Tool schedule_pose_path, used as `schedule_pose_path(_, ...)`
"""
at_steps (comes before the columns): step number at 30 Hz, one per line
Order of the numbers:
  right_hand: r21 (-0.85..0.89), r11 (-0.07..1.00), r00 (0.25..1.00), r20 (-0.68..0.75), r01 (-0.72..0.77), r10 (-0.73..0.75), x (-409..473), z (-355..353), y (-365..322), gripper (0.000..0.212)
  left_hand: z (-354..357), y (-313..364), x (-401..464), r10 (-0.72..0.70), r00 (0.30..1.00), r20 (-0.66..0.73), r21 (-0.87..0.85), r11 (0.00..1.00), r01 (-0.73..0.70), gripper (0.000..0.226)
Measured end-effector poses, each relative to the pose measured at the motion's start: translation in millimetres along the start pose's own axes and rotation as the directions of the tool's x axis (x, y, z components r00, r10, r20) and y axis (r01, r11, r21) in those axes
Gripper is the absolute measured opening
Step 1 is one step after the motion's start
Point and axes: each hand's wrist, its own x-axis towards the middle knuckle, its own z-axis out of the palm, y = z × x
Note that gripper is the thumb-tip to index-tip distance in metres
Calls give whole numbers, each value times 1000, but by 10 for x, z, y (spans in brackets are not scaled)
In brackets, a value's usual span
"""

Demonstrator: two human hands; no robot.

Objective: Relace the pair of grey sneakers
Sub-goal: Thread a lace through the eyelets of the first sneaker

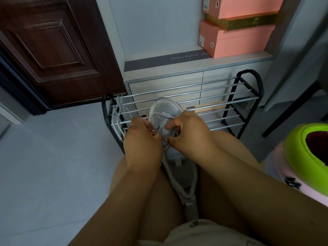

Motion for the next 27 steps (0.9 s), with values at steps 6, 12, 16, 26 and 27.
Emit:
schedule_pose_path(6,-4,1000,1000,18,-7,7,-17,-18,-28,32,12,-16,-17,84,996,17,133,987,-85,7)
schedule_pose_path(12,10,1000,1000,18,-9,9,-37,-34,-61,27,-9,-10,-5,14,1000,21,144,989,-17,9)
schedule_pose_path(16,-57,998,1000,26,10,-9,-32,-14,-69,27,-14,14,-11,55,994,93,297,951,-81,20)
schedule_pose_path(26,-146,989,998,52,29,-22,-26,16,-48,35,-43,16,118,105,959,264,141,979,-146,14)
schedule_pose_path(27,-143,989,998,54,41,-33,-27,22,-58,34,-50,8,148,115,948,297,133,978,-160,13)
